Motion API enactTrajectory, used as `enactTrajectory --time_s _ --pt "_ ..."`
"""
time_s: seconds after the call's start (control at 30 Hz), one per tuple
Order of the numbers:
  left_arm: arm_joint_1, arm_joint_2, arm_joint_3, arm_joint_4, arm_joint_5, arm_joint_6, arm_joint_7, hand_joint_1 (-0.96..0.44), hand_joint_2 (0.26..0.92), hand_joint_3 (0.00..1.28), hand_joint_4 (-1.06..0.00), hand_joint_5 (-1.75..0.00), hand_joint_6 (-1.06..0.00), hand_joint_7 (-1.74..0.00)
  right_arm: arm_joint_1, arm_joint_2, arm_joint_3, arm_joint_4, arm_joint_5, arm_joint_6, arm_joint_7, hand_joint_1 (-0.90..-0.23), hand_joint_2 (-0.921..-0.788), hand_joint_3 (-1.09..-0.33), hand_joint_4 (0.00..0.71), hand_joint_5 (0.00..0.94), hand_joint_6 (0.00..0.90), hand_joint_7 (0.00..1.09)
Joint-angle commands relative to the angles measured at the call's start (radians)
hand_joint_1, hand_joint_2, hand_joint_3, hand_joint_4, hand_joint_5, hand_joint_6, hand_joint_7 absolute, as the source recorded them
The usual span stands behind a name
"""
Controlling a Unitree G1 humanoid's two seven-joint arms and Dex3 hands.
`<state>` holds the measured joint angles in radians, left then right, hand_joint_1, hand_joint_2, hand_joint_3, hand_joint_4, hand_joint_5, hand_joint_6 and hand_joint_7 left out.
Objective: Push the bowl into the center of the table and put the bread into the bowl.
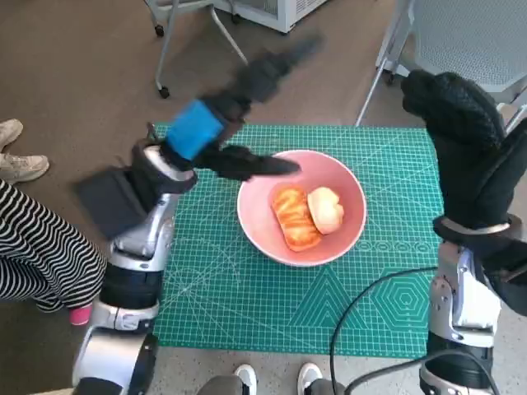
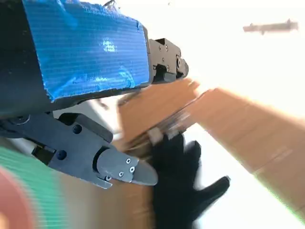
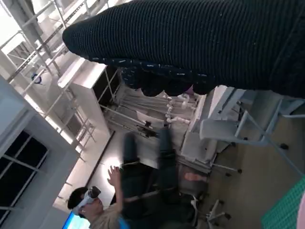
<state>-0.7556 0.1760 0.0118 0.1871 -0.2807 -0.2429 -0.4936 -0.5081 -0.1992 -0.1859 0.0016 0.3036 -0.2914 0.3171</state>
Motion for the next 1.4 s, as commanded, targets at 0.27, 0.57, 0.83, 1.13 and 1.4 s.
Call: enactTrajectory --time_s 0.27,0.57,0.83,1.13,1.4 --pt "0.078 -0.055 0.068 -0.052 -0.093 0.027 0.032 -0.70 0.921 0.34 -0.04 -0.01 0.00 -0.40 -0.043 -0.003 0.025 -0.008 -0.048 0.024 -0.031 -0.669 -0.921 -0.688 0.153 0.011 0.011 0.60" --pt "0.095 -0.053 0.072 -0.059 -0.092 0.027 0.005 -0.71 0.921 0.37 -0.05 -0.01 0.00 -0.40 -0.064 0.003 0.040 0.006 -0.054 0.017 -0.037 -0.692 -0.921 -0.683 0.165 0.015 0.029 0.60" --pt "0.103 -0.054 0.075 -0.047 -0.067 -0.019 0.003 -0.72 0.921 0.41 -0.04 -0.01 0.00 -0.35 -0.071 0.007 0.045 0.015 -0.051 0.014 -0.037 -0.691 -0.921 -0.681 0.166 0.013 0.028 0.60" --pt "0.105 -0.058 0.081 -0.015 -0.063 -0.072 0.001 -0.73 0.921 0.43 -0.03 0.00 0.00 -0.33 -0.069 0.013 0.055 0.001 -0.055 0.026 -0.049 -0.681 -0.921 -0.681 0.167 0.011 0.029 0.60" --pt "0.102 -0.064 0.081 0.006 -0.073 -0.098 -0.008 -0.73 0.921 0.43 -0.03 0.00 0.00 -0.33 -0.069 0.008 0.061 -0.010 -0.062 0.045 -0.066 -0.686 -0.921 -0.681 0.166 0.009 0.022 0.60"
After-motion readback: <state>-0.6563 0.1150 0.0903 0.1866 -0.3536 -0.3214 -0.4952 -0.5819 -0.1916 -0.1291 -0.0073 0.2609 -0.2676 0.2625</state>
